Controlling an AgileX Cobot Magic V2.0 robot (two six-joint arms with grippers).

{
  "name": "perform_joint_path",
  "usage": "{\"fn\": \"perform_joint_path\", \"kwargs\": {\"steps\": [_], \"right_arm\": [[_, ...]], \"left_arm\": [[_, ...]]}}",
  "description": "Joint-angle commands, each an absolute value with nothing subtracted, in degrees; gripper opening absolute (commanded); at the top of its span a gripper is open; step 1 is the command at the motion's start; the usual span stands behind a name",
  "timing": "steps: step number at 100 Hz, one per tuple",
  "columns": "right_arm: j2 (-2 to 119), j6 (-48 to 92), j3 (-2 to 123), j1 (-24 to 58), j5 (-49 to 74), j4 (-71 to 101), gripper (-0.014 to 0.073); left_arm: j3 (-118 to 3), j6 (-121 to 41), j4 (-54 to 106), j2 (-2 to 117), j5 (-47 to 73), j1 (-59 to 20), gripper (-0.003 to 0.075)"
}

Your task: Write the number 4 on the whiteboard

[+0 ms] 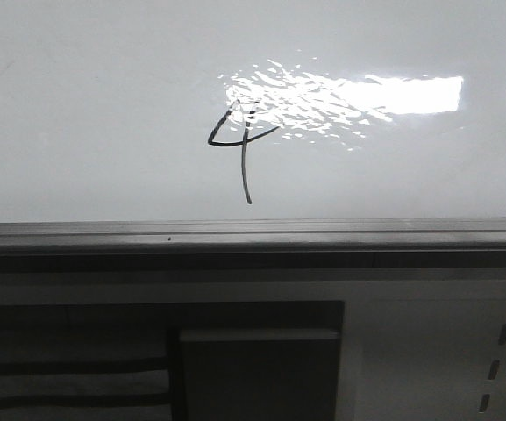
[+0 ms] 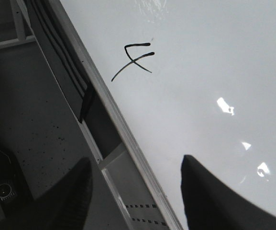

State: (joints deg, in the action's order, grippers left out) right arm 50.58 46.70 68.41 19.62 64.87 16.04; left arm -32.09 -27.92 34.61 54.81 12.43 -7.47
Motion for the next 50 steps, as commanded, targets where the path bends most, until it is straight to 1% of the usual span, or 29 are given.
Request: {"fn": "perform_joint_path", "kwargs": {"steps": [1, 23, 40, 45, 50], "right_arm": [[50.1, 46.6, 69.4, 19.4, 61.9, 16.8, 0.0364], [50.1, 46.6, 69.4, 19.4, 61.7, 16.8, 0.0364], [50.1, 46.6, 69.4, 19.4, 61.7, 16.8, 0.0364], [50.1, 46.6, 69.4, 19.4, 61.7, 16.8, 0.0364], [50.1, 46.6, 69.4, 19.4, 61.7, 16.8, 0.0364]], "left_arm": [[-33.6, -27.3, 36.5, 56.2, 5.4, -7.5, -0.002], [-34.4, -27.3, 36.5, 61.3, 3.7, -7.5, -0.002], [-34.5, -27.4, 35.8, 62.0, 3.5, -7.5, -0.0015], [-34.5, -27.6, 35.5, 62.0, 3.5, -7.5, 0.0003], [-34.5, -27.8, 35.4, 62.0, 3.5, -7.5, 0.0042]]}}
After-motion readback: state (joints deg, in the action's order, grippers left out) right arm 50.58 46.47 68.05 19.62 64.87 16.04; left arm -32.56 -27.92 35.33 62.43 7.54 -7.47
